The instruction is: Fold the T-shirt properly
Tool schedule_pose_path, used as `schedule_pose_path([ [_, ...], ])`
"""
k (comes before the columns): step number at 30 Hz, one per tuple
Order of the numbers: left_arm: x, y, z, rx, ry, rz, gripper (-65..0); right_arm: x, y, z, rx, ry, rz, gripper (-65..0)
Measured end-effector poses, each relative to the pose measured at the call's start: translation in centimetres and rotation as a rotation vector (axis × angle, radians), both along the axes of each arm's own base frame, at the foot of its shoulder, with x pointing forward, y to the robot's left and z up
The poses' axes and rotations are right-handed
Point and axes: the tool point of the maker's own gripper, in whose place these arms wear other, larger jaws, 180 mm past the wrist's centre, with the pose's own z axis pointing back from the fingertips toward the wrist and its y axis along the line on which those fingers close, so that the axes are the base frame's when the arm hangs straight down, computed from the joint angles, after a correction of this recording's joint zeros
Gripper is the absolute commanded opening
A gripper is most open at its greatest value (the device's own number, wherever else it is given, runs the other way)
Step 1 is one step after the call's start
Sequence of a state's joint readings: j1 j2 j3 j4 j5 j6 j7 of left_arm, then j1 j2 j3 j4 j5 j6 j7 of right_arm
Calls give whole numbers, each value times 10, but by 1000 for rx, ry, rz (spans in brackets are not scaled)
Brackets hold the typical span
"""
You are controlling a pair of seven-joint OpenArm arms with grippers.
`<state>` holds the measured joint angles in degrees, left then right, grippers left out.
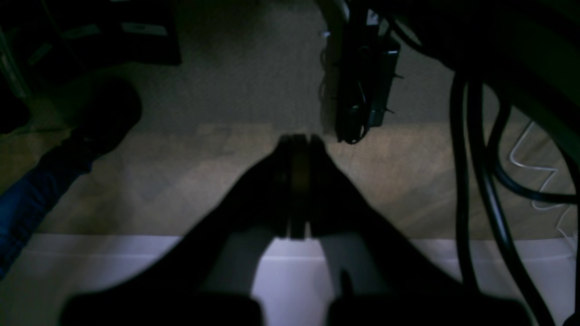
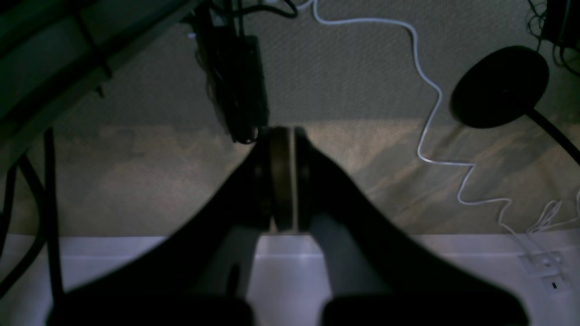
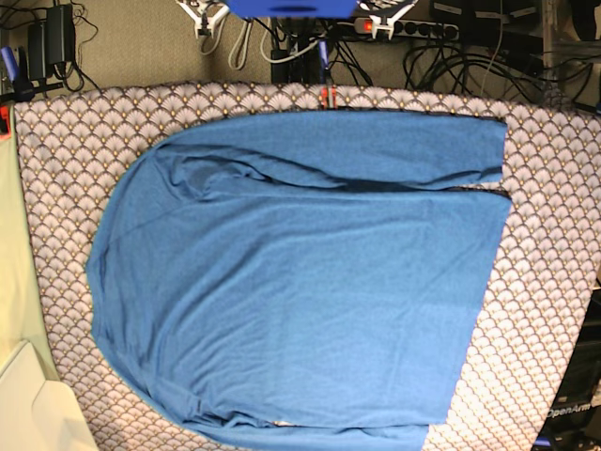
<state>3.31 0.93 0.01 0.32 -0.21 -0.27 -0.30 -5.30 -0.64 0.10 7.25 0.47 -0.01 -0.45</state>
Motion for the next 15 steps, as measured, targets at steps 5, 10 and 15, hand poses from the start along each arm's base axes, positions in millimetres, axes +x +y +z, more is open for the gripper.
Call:
schedule_pose_path([
  [5, -1, 3, 0, 4, -1, 0, -647, 0, 0, 0, 0, 0, 3, -650],
  [10, -3, 11, 5, 10, -98, -3, -647, -16, 0, 1, 0, 11, 3, -650],
  [15, -15, 25, 24, 18, -182, -22, -647, -31, -3, 6, -5, -32, 6, -650],
])
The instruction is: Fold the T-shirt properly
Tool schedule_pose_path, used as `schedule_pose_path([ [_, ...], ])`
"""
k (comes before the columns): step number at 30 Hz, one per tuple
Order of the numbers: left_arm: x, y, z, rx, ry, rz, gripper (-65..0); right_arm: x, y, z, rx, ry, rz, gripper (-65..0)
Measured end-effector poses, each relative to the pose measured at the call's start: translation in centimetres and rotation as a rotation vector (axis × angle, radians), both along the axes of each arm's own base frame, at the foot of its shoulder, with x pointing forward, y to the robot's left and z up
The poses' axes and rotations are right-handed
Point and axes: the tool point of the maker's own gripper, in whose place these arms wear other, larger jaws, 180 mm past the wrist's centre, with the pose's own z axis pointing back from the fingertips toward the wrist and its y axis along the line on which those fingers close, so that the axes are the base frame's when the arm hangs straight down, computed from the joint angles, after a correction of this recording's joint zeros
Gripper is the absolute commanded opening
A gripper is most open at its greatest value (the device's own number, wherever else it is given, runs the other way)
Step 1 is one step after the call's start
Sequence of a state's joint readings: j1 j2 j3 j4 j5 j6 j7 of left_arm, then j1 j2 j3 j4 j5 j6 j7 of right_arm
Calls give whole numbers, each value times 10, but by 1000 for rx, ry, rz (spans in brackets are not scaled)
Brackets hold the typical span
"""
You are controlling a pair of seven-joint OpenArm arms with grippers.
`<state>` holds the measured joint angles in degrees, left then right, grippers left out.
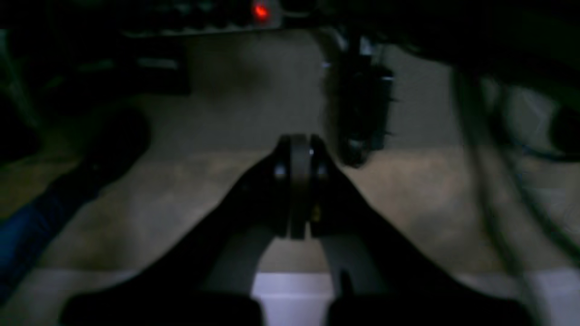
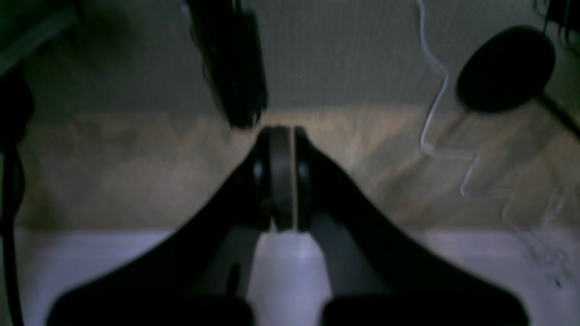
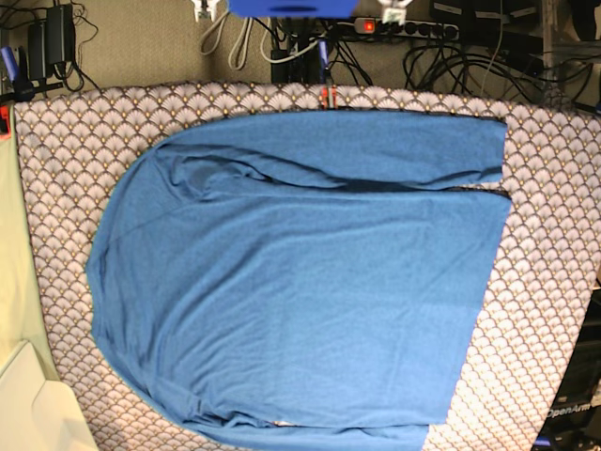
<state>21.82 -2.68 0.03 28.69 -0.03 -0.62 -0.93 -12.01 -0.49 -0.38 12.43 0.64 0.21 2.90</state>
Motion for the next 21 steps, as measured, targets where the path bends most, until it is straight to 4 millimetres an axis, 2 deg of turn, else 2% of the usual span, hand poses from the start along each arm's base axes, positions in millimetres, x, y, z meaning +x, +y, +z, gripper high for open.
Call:
schedule_pose_path([
  [3, 6, 10, 19, 14, -81, -15, -647, -5, -7, 8, -13, -44, 7, -650],
  [6, 26, 12, 41, 11, -187, -30, -647, -7, -6, 23, -8, -118, 47, -650],
  [10, 24, 15, 63, 5, -232, -55, -647, -13, -5, 53, 1, -198, 90, -650],
  [14, 19, 22, 85, 16, -261, -78, -647, 1, -7, 92, 0, -314, 103, -650],
  [21, 43, 9, 141, -18, -408, -110, -647, 33, -18, 168, -12, -501, 154, -650],
])
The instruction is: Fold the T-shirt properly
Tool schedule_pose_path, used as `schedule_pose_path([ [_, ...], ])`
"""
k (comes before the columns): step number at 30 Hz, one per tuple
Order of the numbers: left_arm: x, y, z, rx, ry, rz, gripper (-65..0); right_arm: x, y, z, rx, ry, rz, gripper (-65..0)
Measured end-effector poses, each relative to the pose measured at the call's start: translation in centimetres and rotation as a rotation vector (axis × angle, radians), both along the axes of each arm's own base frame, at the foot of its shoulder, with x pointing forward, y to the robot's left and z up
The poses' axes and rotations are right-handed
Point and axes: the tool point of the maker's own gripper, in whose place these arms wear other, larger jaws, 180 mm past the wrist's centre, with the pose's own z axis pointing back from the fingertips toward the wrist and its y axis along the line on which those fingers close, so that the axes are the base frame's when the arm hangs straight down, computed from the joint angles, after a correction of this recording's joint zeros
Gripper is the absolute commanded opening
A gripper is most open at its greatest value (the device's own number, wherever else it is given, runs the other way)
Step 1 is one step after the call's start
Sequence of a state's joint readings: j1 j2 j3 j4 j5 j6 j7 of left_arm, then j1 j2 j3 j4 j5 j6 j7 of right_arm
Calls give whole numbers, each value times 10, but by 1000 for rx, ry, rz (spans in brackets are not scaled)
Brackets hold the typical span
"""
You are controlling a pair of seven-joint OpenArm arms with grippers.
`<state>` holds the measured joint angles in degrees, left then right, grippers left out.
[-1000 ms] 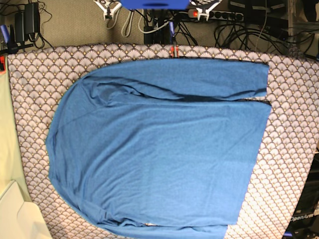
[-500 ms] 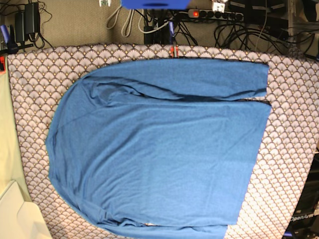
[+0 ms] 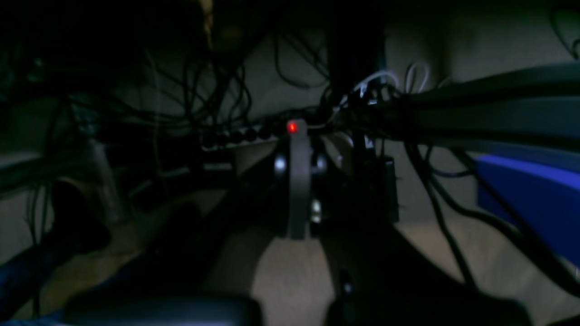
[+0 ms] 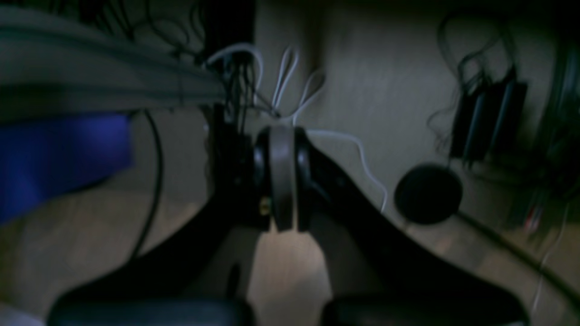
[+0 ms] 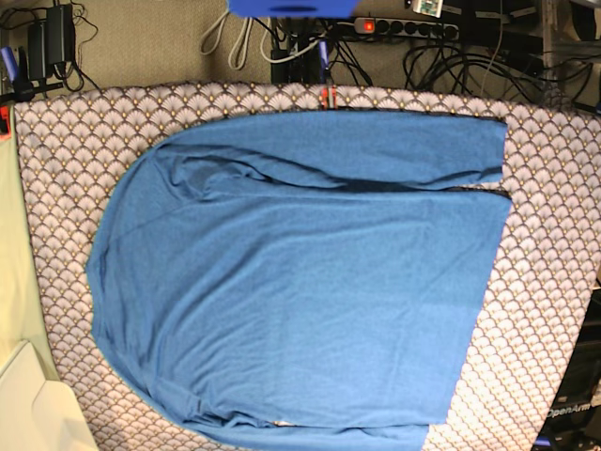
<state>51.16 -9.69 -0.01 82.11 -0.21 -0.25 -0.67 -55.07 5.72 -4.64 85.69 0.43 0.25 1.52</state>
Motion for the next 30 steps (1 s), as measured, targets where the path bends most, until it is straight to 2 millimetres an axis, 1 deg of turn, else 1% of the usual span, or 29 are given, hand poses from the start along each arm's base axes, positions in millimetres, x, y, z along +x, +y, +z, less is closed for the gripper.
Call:
schedule_pose_path([
  [3, 11, -2, 28, -6, -57, 0, -646, 17, -4, 32, -6, -76, 18, -648],
  [4, 17, 1, 40, -5, -91, 11, -646, 23, -7, 44, -12, -102, 11, -647],
  [6, 36, 14, 64, 25, -166, 40, -646, 36, -14, 65, -26, -154, 6, -646],
  [8, 52, 22, 87, 46, -239, 60, -645, 51, -25, 87, -58, -218, -2, -646],
  [9, 60, 24, 97, 51, -271, 62, -645, 60, -31, 97, -75, -251, -7, -645],
  [11, 71, 26, 113, 55, -314, 69, -637, 74, -33, 116, -85, -307, -7, -643],
  [12, 76, 28, 121, 60, -339, 74, -617, 80, -35, 124, -90, -334, -6, -631],
  [13, 80, 28, 127, 61, -355, 70, -583, 84, -36, 127, -96, -340, -7, -609],
  [15, 87, 32, 135, 72, -382, 74, -468, 88, -41, 127, -110, -341, -12, -545],
  [17, 92, 37, 141, 89, -403, 76, -351, 98, -42, 127, -111, -361, -16, -477],
  [19, 93, 41, 142, 98, -408, 82, -280, 108, -41, 131, -110, -395, -16, -434],
  [20, 96, 43, 142, 102, -413, 83, -259, 111, -41, 132, -110, -405, -16, -416],
  [21, 102, 44, 144, 104, -428, 85, -249, 114, -41, 133, -109, -414, -17, -403],
  [23, 113, 51, 150, 114, -465, 95, -252, 120, -41, 134, -108, -426, -16, -388],
  [26, 127, 69, 160, 82, -517, 180, -248, 138, -41, 139, -107, -479, -18, -384],
  [27, 131, 76, 162, 79, -529, 205, -247, 140, -41, 140, -107, -486, -19, -384],
  [29, 139, 91, 156, 73, -493, 230, -250, 146, -41, 140, -108, -494, -19, -384],
  [30, 143, 94, 151, 60, -465, 224, -250, 149, -41, 140, -108, -496, -22, -384],
])
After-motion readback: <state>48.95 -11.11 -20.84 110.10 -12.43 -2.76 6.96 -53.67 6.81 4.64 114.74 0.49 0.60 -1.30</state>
